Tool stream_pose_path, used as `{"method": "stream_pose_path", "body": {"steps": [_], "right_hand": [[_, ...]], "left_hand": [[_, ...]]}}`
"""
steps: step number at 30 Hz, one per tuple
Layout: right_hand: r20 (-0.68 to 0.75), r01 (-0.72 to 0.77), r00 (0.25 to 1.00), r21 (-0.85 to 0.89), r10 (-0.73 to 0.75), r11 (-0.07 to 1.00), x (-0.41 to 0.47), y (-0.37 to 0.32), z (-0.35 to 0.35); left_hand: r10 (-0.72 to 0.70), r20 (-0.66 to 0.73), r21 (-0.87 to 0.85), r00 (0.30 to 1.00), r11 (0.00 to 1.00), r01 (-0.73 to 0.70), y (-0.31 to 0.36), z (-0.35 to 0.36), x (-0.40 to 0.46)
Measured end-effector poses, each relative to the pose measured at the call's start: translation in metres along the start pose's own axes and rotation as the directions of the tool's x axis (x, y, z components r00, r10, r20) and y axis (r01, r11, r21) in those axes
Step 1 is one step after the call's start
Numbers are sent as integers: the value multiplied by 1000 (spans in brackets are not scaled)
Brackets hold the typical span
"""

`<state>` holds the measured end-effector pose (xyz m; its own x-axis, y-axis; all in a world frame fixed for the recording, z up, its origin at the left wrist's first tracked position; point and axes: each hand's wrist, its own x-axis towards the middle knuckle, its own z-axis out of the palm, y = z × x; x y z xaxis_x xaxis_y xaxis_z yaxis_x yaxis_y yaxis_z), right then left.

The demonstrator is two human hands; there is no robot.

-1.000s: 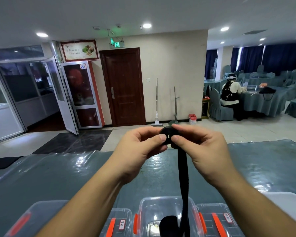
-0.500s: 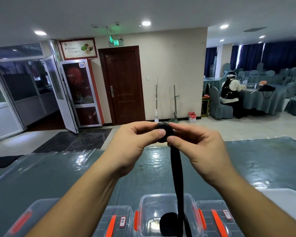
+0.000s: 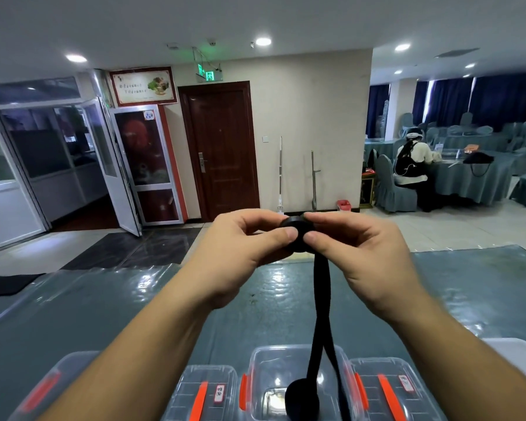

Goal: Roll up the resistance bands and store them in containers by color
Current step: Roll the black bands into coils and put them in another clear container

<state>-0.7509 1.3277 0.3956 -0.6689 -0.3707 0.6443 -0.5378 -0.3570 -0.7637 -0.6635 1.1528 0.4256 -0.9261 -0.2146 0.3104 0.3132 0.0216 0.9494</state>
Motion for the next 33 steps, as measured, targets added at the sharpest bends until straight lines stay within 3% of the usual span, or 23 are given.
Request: {"method": "stream_pose_path", "body": {"steps": [3,6,7,9,11,14,16,19,21,26,28,30,33], "right_hand": [[63,-10,998,-70,15,997,2,-1,-5],[258,-39,963,-127,71,991,5,-8,-12],[268,-44,960,-133,79,990,6,-9,-12],[176,-30,983,-107,48,994,6,-7,-12],[69,-15,997,-46,18,999,4,-4,-10],[18,-4,1000,-16,4,1000,-2,1,-9],[60,-15,998,-38,17,999,-3,-2,-12],[198,-58,977,-100,77,993,-1,-6,-15],[196,-80,976,-93,98,992,1,-7,-14],[12,-40,999,36,40,999,0,-4,-8],[9,-53,999,73,52,996,1,-4,-9],[92,-57,994,2,57,998,3,-5,-14],[239,-72,965,-132,103,989,6,-11,-19]], "left_hand": [[-62,22,-21,998,998,63,-4,4,-1],[-54,122,306,991,952,14,4,-3,1],[-39,134,339,990,941,-9,7,-4,1],[-5,102,283,995,959,-24,8,-5,3],[-2,33,125,999,992,-2,4,0,3],[-58,1,-65,998,996,57,-6,7,1],[-86,44,-44,995,995,88,-8,7,0],[-69,132,226,989,973,38,-1,2,-1],[-16,120,326,993,945,-24,4,1,0],[-18,-6,21,1000,1000,19,2,7,0],[-65,8,-22,998,998,65,-1,8,-1],[-77,54,96,996,993,71,0,4,0],[-88,133,424,987,905,23,8,-3,1]]}}
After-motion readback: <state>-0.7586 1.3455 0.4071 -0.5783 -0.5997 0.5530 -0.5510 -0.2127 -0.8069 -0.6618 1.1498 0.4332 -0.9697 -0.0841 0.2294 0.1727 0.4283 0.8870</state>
